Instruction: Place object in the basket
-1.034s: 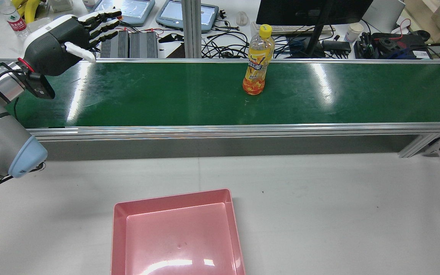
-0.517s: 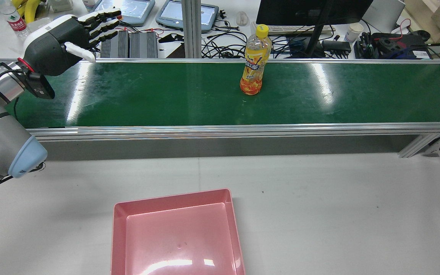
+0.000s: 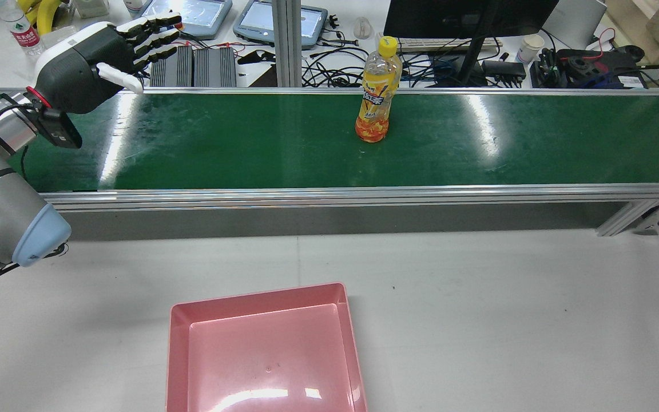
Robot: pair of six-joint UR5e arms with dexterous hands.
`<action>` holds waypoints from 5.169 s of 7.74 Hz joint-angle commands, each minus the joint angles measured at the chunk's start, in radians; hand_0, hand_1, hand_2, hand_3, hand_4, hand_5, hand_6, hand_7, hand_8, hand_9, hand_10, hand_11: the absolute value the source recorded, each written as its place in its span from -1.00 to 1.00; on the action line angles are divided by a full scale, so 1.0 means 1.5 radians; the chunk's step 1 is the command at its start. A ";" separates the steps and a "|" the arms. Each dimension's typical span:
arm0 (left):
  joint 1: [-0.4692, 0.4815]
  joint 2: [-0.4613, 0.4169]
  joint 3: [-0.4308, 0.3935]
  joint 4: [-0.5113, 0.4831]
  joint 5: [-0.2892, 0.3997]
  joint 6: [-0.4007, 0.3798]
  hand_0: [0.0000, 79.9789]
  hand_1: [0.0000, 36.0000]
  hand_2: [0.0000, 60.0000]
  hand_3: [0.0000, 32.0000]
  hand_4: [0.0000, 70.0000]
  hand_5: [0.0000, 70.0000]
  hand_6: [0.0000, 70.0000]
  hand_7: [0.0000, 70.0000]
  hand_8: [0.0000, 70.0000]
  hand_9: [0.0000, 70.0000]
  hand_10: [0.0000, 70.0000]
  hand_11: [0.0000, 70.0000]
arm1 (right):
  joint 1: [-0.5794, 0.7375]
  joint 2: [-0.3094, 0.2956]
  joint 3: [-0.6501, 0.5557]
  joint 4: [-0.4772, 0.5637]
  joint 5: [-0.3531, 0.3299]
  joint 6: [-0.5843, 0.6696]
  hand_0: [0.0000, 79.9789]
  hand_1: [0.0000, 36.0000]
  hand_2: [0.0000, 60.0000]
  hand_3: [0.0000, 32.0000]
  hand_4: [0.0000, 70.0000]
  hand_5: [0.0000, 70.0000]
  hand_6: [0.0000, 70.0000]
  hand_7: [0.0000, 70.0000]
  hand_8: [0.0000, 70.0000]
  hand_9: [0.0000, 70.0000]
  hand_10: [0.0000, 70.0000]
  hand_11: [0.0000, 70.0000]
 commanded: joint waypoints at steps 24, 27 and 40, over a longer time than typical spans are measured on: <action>0.003 -0.002 -0.001 0.000 -0.001 0.004 0.38 -0.53 -1.00 -0.95 -0.56 -0.63 -0.96 -1.00 -0.79 -0.77 -0.83 -0.71 | 0.000 0.000 -0.001 0.000 0.000 0.000 -1.00 -1.00 -1.00 -1.00 -1.00 -1.00 -1.00 -1.00 -1.00 -1.00 -1.00 -1.00; 0.003 -0.002 -0.001 0.000 -0.001 0.003 0.36 -0.55 -1.00 -0.94 -0.58 -0.62 -0.97 -1.00 -0.80 -0.78 -0.84 -0.72 | 0.000 0.000 -0.001 0.000 0.000 0.000 -1.00 -1.00 -1.00 -1.00 -1.00 -1.00 -1.00 -1.00 -1.00 -1.00 -1.00 -1.00; 0.002 -0.001 -0.001 -0.001 -0.002 0.000 0.35 -0.54 -1.00 -0.88 -0.58 -0.68 -0.96 -1.00 -0.80 -0.78 -0.83 -0.71 | 0.001 0.000 -0.001 0.000 0.000 0.000 -1.00 -1.00 -1.00 -1.00 -1.00 -1.00 -1.00 -1.00 -1.00 -1.00 -1.00 -1.00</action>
